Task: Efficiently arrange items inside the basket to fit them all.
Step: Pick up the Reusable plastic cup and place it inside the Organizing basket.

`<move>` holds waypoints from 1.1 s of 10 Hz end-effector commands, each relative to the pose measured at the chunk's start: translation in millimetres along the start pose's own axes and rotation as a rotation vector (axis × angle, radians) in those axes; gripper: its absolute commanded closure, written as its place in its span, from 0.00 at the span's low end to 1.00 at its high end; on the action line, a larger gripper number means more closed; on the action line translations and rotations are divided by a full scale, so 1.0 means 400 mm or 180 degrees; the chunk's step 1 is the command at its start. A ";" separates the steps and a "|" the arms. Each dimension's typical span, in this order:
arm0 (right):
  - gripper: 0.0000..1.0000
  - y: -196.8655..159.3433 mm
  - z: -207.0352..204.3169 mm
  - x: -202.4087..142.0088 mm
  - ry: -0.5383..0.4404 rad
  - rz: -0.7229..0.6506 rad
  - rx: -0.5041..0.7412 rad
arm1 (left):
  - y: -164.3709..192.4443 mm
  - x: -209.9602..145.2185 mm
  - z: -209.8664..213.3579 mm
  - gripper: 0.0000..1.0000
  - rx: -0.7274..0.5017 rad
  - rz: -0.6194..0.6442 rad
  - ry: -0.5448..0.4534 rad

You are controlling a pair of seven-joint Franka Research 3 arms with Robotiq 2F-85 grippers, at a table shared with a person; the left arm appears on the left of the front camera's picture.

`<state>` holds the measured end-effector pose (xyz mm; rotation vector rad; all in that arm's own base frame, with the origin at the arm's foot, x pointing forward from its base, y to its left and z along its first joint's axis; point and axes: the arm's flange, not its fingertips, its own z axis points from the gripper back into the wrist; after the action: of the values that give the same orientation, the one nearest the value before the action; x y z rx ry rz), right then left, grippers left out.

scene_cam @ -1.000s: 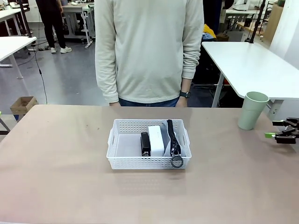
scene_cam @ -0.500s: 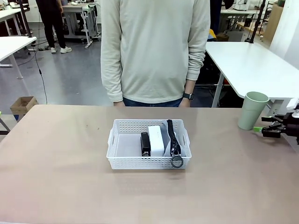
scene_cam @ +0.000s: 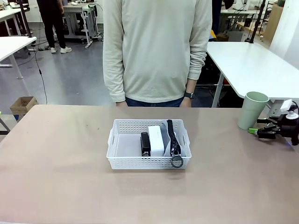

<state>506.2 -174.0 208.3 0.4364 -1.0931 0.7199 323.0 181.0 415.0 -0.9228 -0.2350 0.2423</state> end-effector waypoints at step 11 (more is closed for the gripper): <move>0.00 -0.028 -0.075 0.038 -0.0949 -0.0136 0.0224 | 0.006 -0.007 0.008 0.00 -0.0010 -0.0058 0.0026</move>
<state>535.4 -154.9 212.5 0.6307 -1.2689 0.6851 323.0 181.0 415.0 -0.9228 -0.2349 0.2423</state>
